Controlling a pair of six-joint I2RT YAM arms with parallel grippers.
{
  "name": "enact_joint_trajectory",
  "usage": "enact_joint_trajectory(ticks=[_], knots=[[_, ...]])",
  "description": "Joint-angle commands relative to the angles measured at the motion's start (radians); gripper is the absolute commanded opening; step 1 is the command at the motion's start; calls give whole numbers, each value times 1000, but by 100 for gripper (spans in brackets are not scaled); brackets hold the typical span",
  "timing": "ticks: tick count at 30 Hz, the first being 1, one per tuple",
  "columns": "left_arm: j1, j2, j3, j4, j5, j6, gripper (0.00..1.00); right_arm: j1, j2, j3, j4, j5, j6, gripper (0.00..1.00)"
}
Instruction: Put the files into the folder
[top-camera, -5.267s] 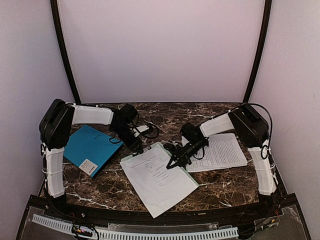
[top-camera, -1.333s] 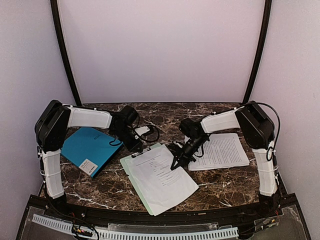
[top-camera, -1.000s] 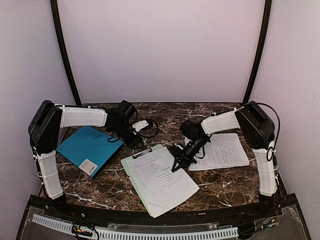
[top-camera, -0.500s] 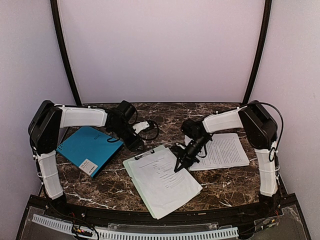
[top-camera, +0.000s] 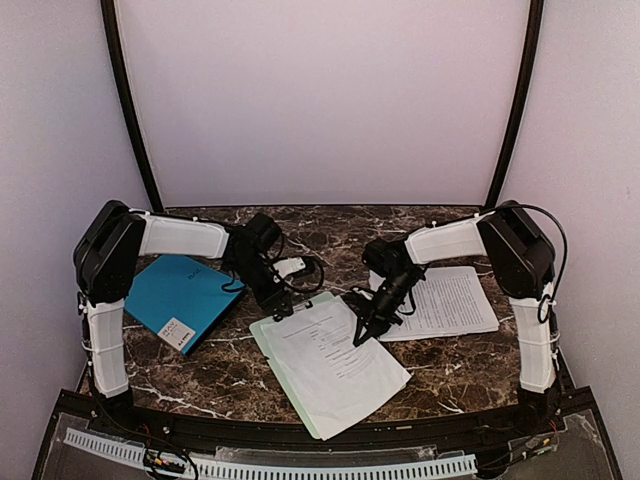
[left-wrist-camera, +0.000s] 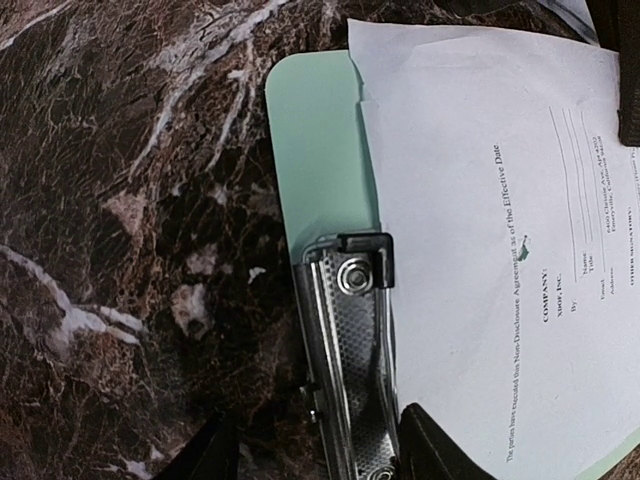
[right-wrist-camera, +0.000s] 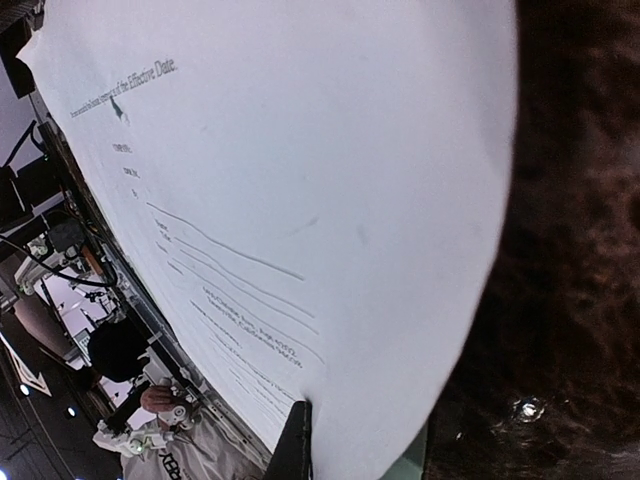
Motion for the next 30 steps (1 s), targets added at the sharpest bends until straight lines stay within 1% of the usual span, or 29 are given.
enact_joint_trajectory(ticks=[1,7,11,13,18,21,24,27,30], knots=[[-11,14,30,-38,-4,9,53,4,-19,17,-25,35,-23,0],[-27,30,40,-49,-40,15,52,3,-9,25,-26,34,-31,0],[-38,38,39,-66,-76,20,47,4,0,25,-26,30,-37,0],[-42,42,42,-74,-79,19,43,3,3,25,-27,30,-38,0],[-45,52,47,-98,-80,4,26,1,12,24,-27,39,-45,0],[-48,55,42,-101,-74,-12,19,1,16,22,-26,43,-46,0],[-49,62,37,-102,-67,-25,15,-1,20,24,-26,53,-47,0],[-49,67,37,-105,-48,-42,8,-1,25,22,-25,60,-47,0],[-48,69,31,-97,-41,-58,4,-1,22,13,-27,63,-48,0]])
